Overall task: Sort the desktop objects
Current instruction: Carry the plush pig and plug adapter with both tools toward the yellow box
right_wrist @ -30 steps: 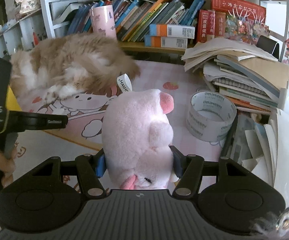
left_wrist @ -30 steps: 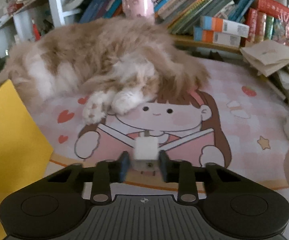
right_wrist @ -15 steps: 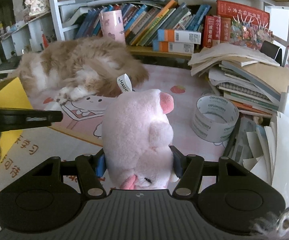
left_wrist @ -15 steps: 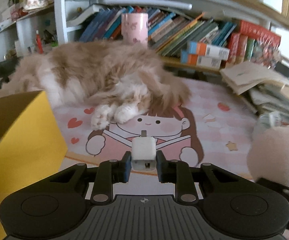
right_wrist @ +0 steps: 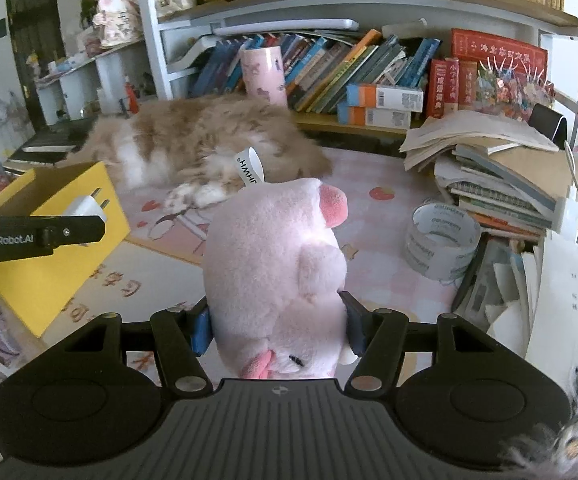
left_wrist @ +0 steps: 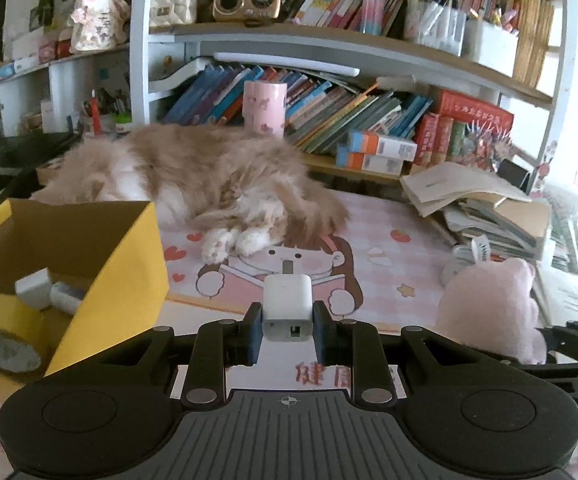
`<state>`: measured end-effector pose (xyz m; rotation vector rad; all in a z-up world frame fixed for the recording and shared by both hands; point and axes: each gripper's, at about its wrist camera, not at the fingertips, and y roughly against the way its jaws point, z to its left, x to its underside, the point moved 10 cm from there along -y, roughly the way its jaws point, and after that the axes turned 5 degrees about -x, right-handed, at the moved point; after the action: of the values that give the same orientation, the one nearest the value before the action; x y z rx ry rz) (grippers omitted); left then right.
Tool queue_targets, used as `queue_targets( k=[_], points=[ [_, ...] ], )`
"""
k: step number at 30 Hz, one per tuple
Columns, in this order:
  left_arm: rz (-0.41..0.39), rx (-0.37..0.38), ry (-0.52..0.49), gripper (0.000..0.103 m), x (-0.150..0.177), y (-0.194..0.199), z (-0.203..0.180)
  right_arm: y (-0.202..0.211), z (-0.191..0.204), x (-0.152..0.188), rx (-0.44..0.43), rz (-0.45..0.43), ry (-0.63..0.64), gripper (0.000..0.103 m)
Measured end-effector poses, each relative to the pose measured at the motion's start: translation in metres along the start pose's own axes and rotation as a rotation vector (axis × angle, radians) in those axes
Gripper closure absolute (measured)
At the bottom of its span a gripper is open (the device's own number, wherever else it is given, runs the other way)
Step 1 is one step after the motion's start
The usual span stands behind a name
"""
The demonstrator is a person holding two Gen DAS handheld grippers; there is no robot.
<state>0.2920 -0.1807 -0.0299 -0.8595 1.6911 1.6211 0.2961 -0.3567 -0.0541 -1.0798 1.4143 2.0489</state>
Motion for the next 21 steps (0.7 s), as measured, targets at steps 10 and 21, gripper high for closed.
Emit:
queue_targets(
  k=[10, 21],
  points=[
    [0.013, 0.051, 0.047, 0.079, 0.023, 0.045, 0.019, 0.029, 0.033, 0.021, -0.008, 0.020, -0.018, 0.045],
    [0.035, 0.133, 0.025, 0.079, 0.050, 0.072, 0.044, 0.041, 0.076, 0.036, 0.050, 0.018, -0.049, 0.045]
  ],
)
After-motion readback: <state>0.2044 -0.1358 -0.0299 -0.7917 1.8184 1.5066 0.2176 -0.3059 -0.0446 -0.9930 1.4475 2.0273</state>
